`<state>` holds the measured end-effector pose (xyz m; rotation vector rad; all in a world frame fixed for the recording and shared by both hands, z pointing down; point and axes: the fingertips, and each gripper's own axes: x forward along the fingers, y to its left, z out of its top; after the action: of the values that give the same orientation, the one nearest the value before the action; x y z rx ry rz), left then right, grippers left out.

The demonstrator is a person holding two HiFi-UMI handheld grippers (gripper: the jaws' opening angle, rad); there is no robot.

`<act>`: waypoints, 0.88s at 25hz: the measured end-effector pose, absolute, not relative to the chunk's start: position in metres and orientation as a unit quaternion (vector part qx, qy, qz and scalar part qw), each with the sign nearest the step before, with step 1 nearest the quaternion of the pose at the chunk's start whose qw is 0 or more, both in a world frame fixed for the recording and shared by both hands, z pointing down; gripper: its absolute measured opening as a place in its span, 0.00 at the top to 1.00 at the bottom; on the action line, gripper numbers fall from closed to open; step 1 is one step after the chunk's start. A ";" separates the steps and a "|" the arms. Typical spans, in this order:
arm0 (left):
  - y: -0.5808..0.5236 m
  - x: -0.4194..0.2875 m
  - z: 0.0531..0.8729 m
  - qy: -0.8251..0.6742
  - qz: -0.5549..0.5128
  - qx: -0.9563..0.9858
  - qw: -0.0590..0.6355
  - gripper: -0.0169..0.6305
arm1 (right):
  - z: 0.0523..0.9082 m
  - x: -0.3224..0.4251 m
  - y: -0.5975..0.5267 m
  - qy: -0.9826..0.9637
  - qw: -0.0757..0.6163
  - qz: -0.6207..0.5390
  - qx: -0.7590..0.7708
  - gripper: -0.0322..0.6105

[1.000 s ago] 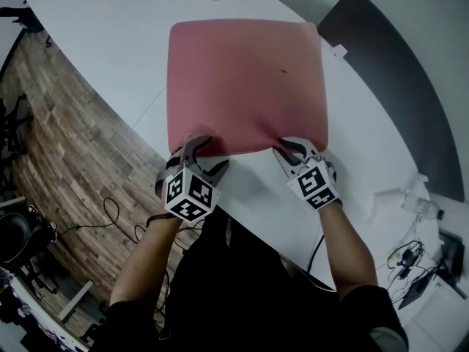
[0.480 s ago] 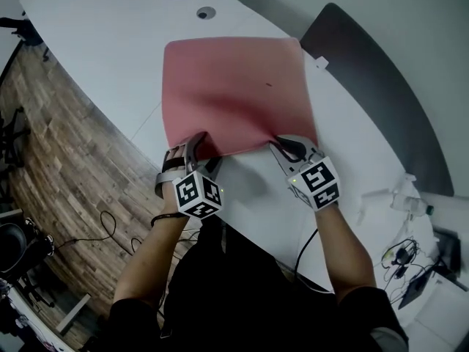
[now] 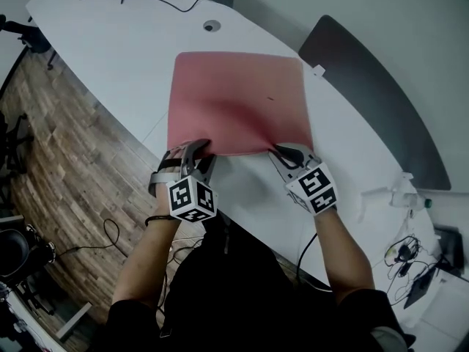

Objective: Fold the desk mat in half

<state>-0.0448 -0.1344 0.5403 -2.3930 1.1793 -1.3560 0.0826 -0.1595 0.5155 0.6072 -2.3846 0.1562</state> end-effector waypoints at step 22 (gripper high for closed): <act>-0.040 -0.058 0.488 0.313 -0.426 -0.845 0.080 0.94 | 0.471 0.073 -0.019 -0.911 0.325 0.098 0.235 0.78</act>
<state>-0.0577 -0.0399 0.4882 -2.5279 0.9360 -1.2757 0.0733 -0.0195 0.4710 0.6153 -2.3875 0.2558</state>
